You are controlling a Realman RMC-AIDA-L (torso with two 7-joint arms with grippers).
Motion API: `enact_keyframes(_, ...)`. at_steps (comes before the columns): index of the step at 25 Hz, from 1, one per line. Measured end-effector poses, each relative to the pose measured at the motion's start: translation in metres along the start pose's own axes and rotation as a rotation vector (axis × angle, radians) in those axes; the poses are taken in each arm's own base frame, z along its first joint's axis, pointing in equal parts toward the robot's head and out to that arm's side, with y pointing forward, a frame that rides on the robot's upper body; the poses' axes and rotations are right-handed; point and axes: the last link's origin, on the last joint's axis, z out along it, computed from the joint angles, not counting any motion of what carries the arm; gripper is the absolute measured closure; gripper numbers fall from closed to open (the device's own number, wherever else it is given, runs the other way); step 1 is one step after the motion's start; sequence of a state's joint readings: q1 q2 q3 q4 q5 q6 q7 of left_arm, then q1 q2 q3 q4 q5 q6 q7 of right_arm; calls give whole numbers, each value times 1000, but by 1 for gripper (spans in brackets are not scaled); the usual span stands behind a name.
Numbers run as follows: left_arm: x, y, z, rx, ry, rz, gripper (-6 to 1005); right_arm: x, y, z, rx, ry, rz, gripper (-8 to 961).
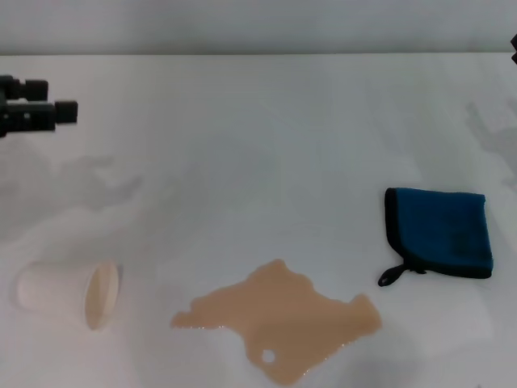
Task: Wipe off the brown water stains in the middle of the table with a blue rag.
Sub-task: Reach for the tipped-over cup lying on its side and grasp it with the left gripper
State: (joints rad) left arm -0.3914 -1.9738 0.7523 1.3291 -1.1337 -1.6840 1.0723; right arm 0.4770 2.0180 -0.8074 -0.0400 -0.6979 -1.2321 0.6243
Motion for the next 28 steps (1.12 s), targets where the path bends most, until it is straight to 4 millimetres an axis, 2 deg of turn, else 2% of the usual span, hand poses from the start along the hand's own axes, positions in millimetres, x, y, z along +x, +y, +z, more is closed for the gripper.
enact_keyframes(6, 2, 9, -12, -8, -164, 18, 264, 1, 1, 1, -1, 1, 2, 112)
enact_keyframes(11, 5, 23, -11, -76, -369, 51, 123, 1, 3, 2, -7, 2, 7, 112)
enact_keyframes(19, 5, 26, -4, -94, -465, 161, 122, 3, 5, 2, -13, 10, 17, 112)
enact_keyframes(28, -13, 19, -2, -80, -616, 277, 122, 3, 3, 1, -2, 5, 21, 113)
